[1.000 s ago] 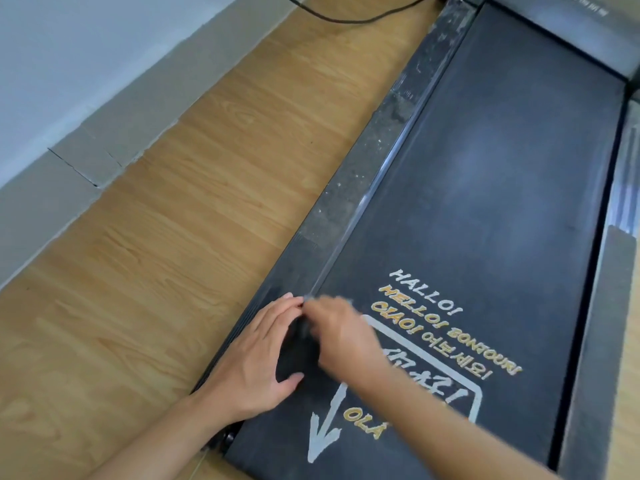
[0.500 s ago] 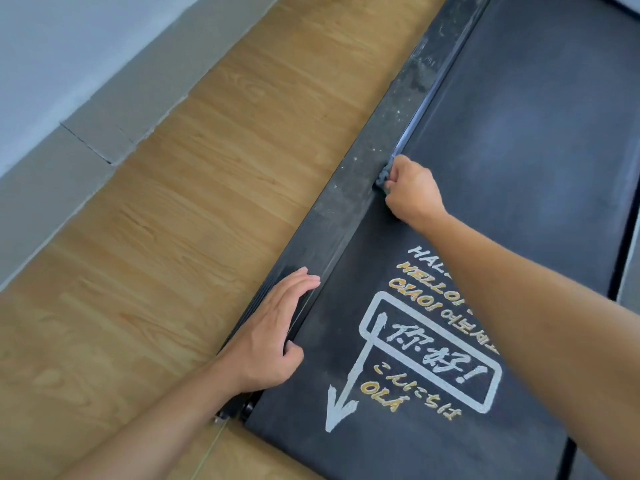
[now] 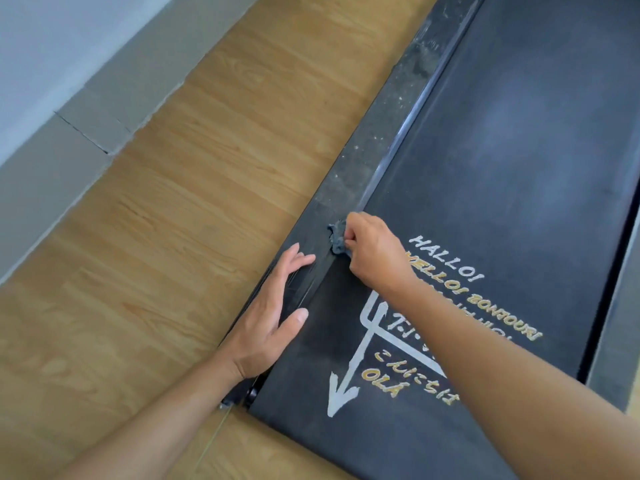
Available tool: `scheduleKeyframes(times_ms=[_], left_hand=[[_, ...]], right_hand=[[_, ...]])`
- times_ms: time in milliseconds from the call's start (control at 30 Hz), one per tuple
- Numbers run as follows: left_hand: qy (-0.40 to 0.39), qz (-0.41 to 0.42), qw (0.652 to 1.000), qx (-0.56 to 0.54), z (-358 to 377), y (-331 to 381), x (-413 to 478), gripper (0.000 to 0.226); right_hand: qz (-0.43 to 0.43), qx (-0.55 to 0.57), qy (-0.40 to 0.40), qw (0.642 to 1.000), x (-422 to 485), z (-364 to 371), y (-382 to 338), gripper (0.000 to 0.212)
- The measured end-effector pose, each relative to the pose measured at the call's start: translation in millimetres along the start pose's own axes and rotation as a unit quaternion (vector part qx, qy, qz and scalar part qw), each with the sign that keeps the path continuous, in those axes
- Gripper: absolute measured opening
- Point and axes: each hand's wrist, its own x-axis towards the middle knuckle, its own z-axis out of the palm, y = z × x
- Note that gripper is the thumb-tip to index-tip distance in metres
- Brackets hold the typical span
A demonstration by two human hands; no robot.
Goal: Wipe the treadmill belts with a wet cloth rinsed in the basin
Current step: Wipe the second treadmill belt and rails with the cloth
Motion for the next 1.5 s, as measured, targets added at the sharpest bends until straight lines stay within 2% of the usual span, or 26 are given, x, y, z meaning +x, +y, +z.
scheduleKeyframes(times_ms=[100,167,300,433,500,600,667,733,833,933,1000,1067,1133,1200,1267,1367,1433,1500], left_hand=[[0.001,0.000,1.000,-0.001,-1,-3,0,0.089],[0.005,-0.007,1.000,-0.014,0,-5,-1,0.094],[0.011,-0.008,0.998,-0.055,0,-9,0,0.092],[0.021,0.005,0.998,-0.056,2,-10,-3,0.088],[0.014,0.013,0.999,-0.035,3,-11,-4,0.088],[-0.007,0.034,0.999,0.025,5,-14,-2,0.087],[-0.019,0.044,0.996,0.072,6,-14,-2,0.086],[-0.017,0.049,0.991,0.124,8,-12,-2,0.086],[-0.039,0.063,0.978,0.197,15,-9,0,0.087],[-0.065,0.104,0.957,0.264,18,-15,2,0.080],[-0.073,0.141,0.945,0.285,24,-19,3,0.073],[-0.080,0.177,0.937,0.289,35,-15,2,0.066],[-0.090,0.183,0.937,0.284,49,-10,3,0.064],[-0.091,0.152,0.946,0.270,56,-6,0,0.066],[-0.079,0.113,0.955,0.263,60,-7,-4,0.067],[-0.087,0.100,0.952,0.276,60,-7,-6,0.065],[-0.105,0.102,0.946,0.290,59,-6,-4,0.063],[-0.120,0.085,0.948,0.281,60,-2,-3,0.060]], right_hand=[[0.015,0.007,0.024,1.000,6,-1,-4,0.019],[0.012,0.014,0.038,0.999,-28,23,-18,0.016],[-0.089,0.040,-0.032,0.995,-122,75,-63,0.033],[-0.154,0.031,-0.041,0.987,-127,72,-58,0.037],[-0.121,0.022,-0.016,0.992,-104,52,-39,0.034],[0.042,0.015,0.047,0.998,-53,4,21,0.021],[0.146,0.009,0.077,0.986,-24,-31,69,0.016],[0.200,0.038,0.104,0.973,-9,-53,94,0.014],[0.194,0.079,0.112,0.971,-27,-41,74,0.031],[0.129,0.125,0.068,0.981,-111,15,19,0.040],[0.087,0.109,0.040,0.989,-188,55,-13,0.039],[0.082,0.108,0.024,0.990,-234,74,-23,0.033],[0.127,0.125,0.048,0.983,-225,73,-14,0.034],[0.185,0.121,0.087,0.971,-194,56,5,0.031],[0.228,0.119,0.124,0.958,-159,30,38,0.027],[0.291,0.122,0.177,0.932,-112,-16,93,0.024],[0.289,0.139,0.179,0.930,-116,-21,105,0.027],[0.294,0.157,0.160,0.929,-173,7,87,0.031]])
